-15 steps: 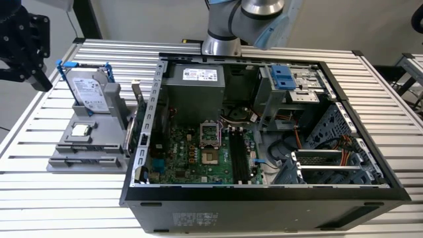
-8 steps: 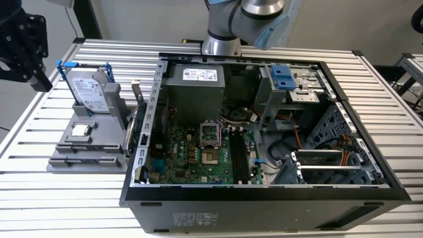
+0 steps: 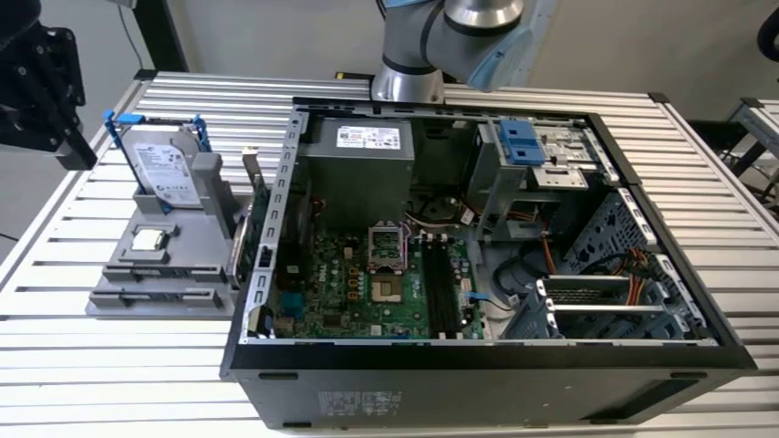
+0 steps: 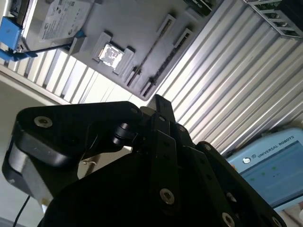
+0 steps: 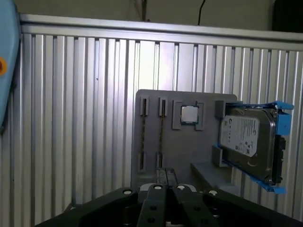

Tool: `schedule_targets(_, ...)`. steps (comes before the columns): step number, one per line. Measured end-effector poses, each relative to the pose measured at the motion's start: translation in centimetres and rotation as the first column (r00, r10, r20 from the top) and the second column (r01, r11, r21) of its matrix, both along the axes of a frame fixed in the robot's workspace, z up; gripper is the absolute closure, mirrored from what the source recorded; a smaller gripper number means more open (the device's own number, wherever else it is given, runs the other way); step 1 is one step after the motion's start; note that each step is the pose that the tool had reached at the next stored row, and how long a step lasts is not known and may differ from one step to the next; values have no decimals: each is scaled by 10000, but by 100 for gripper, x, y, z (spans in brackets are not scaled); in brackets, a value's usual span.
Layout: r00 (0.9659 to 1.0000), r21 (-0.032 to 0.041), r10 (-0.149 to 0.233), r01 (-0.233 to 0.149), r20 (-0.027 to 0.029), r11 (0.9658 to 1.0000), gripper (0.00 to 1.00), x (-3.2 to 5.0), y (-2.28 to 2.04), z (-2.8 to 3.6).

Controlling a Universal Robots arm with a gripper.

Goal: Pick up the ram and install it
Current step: 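Pick up the ram and move it above insertion slot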

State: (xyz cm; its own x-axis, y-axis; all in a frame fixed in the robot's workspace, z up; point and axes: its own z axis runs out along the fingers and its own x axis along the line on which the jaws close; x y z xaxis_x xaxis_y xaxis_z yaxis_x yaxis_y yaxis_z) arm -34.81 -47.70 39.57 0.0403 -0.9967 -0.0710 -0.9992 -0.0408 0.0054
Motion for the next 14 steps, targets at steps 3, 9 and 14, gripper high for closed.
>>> schedule_targets(3, 10000, 1, 51, -51, 0, 10000, 100, 0, 0, 0)
schedule_targets(9, 10000, 0, 55, -55, -1, 10000, 100, 0, 0, 0)
schedule_targets(14, 10000, 0, 58, -58, -1, 10000, 0, 0, 0, 0)
